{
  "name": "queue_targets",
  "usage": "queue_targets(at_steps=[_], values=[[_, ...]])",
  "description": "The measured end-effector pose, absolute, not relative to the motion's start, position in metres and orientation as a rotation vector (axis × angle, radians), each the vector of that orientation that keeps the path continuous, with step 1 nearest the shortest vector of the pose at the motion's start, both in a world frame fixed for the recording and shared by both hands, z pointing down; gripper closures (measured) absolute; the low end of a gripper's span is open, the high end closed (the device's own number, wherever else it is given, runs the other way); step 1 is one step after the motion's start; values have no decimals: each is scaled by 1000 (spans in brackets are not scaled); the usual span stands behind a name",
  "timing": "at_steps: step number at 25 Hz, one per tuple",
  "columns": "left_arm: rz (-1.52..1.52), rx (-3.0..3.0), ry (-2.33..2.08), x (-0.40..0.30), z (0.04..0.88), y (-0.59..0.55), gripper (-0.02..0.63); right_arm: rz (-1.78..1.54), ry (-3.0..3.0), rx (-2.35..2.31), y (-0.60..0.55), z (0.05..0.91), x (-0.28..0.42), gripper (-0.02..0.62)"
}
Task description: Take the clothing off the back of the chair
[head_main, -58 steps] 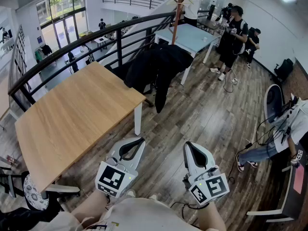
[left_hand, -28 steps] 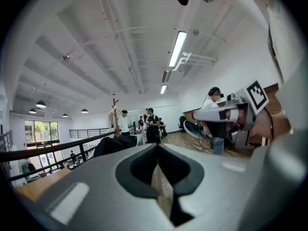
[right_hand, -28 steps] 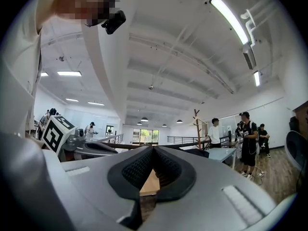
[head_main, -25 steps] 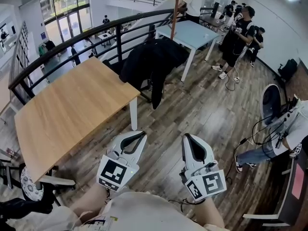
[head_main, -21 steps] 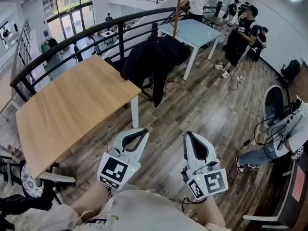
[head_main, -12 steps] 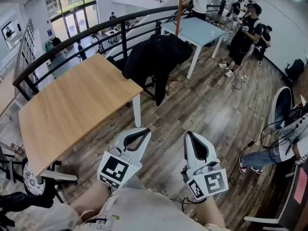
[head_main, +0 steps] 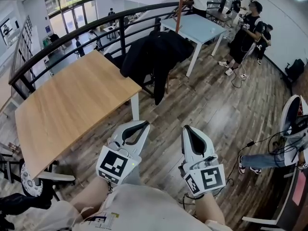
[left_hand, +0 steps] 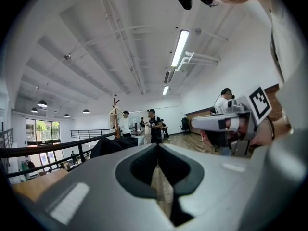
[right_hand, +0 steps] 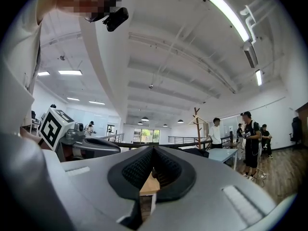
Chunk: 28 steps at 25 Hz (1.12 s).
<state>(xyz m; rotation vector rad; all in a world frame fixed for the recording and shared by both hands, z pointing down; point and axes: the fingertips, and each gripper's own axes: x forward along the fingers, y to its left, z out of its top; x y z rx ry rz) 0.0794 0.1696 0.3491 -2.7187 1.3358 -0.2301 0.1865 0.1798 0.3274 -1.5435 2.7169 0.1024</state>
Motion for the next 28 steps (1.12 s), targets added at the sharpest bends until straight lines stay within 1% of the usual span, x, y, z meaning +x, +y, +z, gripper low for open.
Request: queue_targets(at_steps=[6,17,28], values=[[-171,-2722,1332,66,351,123,604,119,2742,-1552,137,339,168,597],[-222,-2755,1325,31,366,10,604,76,2772,-1585,25,353,129,597],[-223,-2794,1272,-25,355,-125,604,54,2736,-1649,-109,339,73,597]])
